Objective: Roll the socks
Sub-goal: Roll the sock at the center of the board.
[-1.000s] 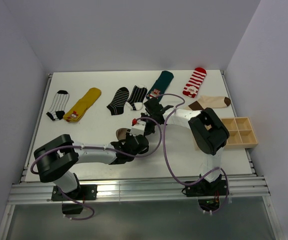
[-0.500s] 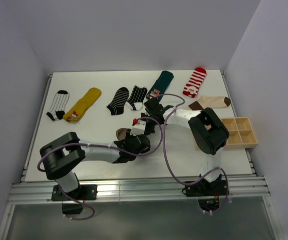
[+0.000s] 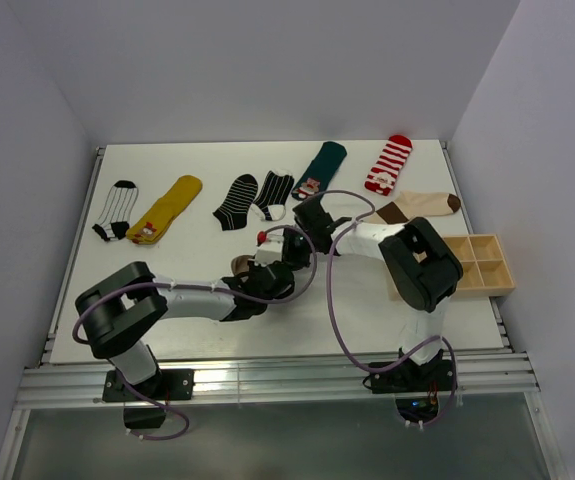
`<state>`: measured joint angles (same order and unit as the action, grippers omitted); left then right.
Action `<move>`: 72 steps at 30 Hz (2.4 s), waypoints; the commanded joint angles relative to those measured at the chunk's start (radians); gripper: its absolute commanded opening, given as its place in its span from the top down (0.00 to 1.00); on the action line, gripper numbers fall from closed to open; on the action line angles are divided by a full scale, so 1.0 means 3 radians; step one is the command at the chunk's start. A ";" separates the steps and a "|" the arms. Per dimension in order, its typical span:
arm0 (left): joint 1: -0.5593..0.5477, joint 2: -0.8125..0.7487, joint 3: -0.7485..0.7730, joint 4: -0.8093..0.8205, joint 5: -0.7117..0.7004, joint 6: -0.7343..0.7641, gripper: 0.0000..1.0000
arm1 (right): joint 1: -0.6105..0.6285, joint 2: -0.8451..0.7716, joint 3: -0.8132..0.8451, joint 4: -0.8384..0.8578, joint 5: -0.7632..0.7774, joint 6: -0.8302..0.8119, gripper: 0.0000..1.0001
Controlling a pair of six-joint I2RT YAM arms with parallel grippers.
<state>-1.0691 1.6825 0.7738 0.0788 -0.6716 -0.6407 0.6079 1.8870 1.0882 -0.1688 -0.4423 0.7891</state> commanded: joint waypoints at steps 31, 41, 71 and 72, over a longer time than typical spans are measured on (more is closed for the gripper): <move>0.1861 -0.0183 -0.0575 0.0397 0.3588 -0.0666 0.92 | 0.0039 -0.0277 -0.1311 0.2480 0.0160 0.0944 0.44; 0.1943 0.0108 -0.0713 0.0729 0.3890 -0.0942 0.91 | 0.0085 -0.0057 -0.1234 0.2537 0.0150 0.0949 0.44; 0.0778 -0.1471 -0.0616 -0.0252 0.1028 -0.0519 0.44 | 0.0172 -0.0006 0.0177 -0.0516 0.0702 -0.0043 1.00; 0.0686 -0.1477 -0.0601 -0.0237 0.0920 -0.0483 0.44 | 0.0172 -0.0001 0.0192 -0.0536 0.0692 -0.0038 1.00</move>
<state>-0.7818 1.2724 0.5419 0.0357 -0.1490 -0.8635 0.6502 1.8565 1.1042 -0.1951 -0.2958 0.8082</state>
